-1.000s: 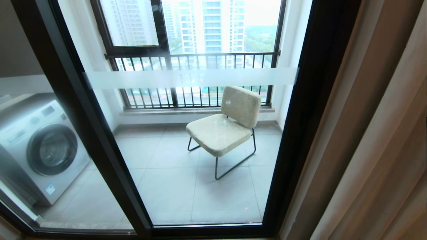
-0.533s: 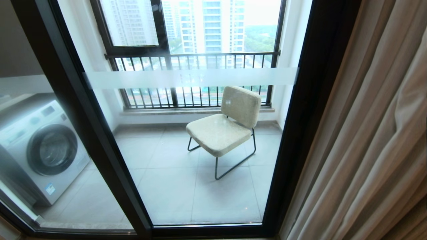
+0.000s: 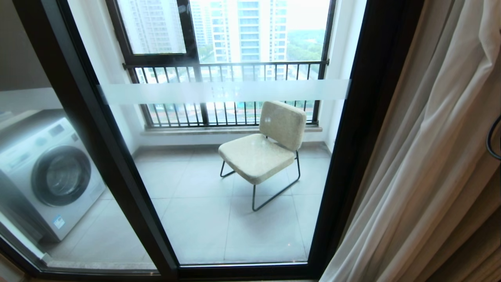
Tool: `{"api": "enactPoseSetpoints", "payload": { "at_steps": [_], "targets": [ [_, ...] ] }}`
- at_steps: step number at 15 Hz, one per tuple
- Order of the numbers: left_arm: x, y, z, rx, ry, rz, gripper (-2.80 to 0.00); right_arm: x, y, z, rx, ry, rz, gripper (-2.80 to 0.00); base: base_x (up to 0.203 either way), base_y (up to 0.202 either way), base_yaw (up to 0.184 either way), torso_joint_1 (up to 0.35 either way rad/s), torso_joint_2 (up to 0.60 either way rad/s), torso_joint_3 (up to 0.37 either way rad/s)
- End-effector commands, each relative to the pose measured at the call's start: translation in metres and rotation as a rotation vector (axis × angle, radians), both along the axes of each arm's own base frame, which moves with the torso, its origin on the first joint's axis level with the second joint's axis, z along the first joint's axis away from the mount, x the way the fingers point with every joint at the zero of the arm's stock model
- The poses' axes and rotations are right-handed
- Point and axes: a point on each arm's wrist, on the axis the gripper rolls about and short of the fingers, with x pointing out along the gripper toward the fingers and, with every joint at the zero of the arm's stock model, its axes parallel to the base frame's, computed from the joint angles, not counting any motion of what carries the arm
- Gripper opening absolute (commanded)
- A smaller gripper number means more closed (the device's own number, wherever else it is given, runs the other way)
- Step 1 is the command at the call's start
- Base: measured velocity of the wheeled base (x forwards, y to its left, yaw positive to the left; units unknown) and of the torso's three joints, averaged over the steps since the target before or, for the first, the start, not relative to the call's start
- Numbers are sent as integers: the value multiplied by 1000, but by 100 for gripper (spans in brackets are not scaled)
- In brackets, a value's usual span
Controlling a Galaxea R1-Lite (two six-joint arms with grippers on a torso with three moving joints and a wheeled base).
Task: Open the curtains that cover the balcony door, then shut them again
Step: Pull the inner curtains open on both sides
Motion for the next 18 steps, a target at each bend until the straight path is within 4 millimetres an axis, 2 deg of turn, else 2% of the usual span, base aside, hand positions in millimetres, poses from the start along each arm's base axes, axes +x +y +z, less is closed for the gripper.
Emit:
{"api": "enactPoseSetpoints", "payload": {
  "at_steps": [1,6,7,13,18],
  "targets": [
    [0,0,0,-1,0,0,-280,15,-6,-11,7,17,4,-280,0,0,0,0,0,0],
    [0,0,0,0,0,0,-280,22,-9,-18,9,25,3,-280,0,0,0,0,0,0],
    [0,0,0,-2,0,0,-280,22,-9,-18,10,26,3,0,0,0,0,0,0,0],
    [0,0,0,0,0,0,-280,15,-6,-11,-8,-12,6,0,0,0,0,0,0,0],
    [0,0,0,-1,0,0,-280,-17,7,-11,-5,-4,6,0,0,0,0,0,0,0]
  ]
}}
